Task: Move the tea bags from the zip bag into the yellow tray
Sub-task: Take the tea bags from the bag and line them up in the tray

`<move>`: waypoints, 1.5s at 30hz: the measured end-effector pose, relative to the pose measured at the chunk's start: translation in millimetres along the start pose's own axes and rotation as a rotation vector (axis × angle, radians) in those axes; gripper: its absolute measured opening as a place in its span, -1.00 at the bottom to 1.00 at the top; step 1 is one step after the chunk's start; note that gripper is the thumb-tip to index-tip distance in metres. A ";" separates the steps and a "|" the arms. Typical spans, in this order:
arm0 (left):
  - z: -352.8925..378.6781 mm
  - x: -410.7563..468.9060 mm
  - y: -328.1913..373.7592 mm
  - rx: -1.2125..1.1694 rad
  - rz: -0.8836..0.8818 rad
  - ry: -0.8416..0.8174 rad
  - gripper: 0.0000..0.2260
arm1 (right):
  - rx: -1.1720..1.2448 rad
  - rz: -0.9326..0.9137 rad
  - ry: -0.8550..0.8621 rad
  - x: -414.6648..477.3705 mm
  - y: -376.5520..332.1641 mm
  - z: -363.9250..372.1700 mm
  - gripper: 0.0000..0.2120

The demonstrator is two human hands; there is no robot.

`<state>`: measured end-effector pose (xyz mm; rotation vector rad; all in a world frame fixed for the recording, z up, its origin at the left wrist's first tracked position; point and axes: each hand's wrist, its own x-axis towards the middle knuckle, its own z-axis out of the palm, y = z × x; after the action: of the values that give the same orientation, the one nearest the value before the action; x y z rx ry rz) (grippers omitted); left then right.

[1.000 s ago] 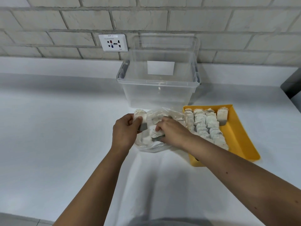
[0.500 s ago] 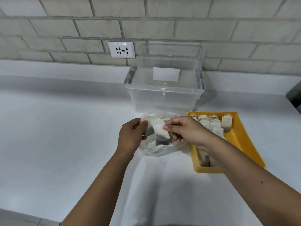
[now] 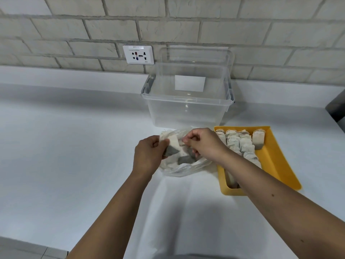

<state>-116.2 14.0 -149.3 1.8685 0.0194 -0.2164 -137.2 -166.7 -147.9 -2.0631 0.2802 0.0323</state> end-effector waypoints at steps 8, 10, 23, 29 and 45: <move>-4.3 5.9 -2.4 0.027 0.004 0.012 -0.79 | -0.749 -0.133 -0.273 9.4 18.8 21.1 -0.67; -5.0 7.1 -3.5 0.027 0.000 0.014 -0.80 | -0.743 -0.125 -0.283 12.1 19.6 22.0 -0.70; -3.6 1.6 -4.8 -0.056 -0.016 -0.090 -0.82 | 0.163 0.044 -0.439 -18.9 -10.9 -20.7 -0.90; 6.5 -8.8 2.9 -0.177 -0.084 -0.217 -0.81 | 0.137 0.036 -0.274 -17.1 -21.0 -13.3 -0.76; 2.1 -0.5 -5.9 0.115 0.049 -0.059 -0.59 | -0.653 -0.195 -0.141 -3.1 -13.2 -32.6 -0.88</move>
<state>-117.7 13.8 -155.4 1.9735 -0.0810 -0.2427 -140.5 -188.4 -120.1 -2.7114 -0.0323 0.1686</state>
